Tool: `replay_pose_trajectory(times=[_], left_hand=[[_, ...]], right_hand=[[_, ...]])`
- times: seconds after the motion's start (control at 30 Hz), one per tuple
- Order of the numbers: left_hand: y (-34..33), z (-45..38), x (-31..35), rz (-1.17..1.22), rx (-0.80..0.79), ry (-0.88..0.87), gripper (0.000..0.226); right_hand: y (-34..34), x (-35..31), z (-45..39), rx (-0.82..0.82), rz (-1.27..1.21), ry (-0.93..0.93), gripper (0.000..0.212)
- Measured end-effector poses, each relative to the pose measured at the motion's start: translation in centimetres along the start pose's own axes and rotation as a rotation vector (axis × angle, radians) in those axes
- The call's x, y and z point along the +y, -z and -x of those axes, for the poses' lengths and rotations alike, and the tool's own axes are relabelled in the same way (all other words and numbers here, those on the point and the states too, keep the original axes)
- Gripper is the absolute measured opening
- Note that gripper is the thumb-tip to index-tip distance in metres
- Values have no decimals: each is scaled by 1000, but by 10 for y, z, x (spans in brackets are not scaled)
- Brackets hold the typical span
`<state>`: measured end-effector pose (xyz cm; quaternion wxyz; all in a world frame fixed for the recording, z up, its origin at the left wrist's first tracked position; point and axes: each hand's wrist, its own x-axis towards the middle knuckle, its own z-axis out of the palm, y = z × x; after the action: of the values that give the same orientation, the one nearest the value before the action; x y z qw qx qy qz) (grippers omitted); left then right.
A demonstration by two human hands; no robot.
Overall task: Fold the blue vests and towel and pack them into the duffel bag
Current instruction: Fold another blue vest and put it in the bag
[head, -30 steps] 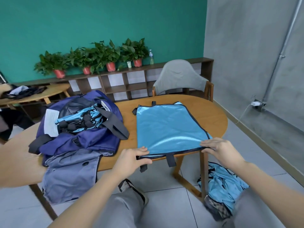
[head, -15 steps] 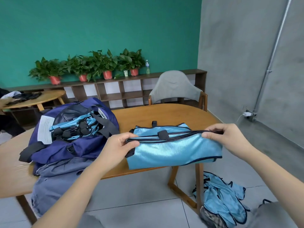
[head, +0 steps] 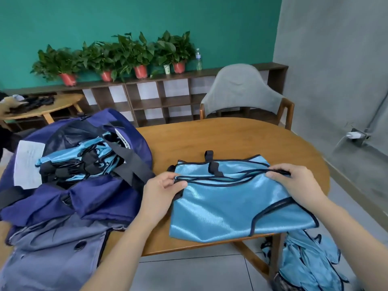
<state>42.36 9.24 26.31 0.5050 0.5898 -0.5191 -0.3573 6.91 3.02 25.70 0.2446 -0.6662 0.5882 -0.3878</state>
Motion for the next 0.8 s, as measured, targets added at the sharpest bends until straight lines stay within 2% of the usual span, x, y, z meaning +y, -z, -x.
replay_pose_trajectory(times=[0.17,0.33,0.57,0.63,0.73,0.8], left_hand=[[1,4,0,9,-21,-33,13],[3,1,14,45,37,-95,18],[3,-44,58,101,162,-218,19],[1,-56,43,20,179,-166,20],[-6,-68,10,-288,109,-17,22],[-11,-70,1,-378,86,23,18]], right_hand=[[6,-14,4,-17,5,13,9],[18,-28,-2,5,-66,31,13],[22,-56,-43,206,-198,72,12],[14,-50,-52,224,-160,67,10],[-5,-27,-57,103,60,16,7],[-13,-13,-59,45,113,-6,29]])
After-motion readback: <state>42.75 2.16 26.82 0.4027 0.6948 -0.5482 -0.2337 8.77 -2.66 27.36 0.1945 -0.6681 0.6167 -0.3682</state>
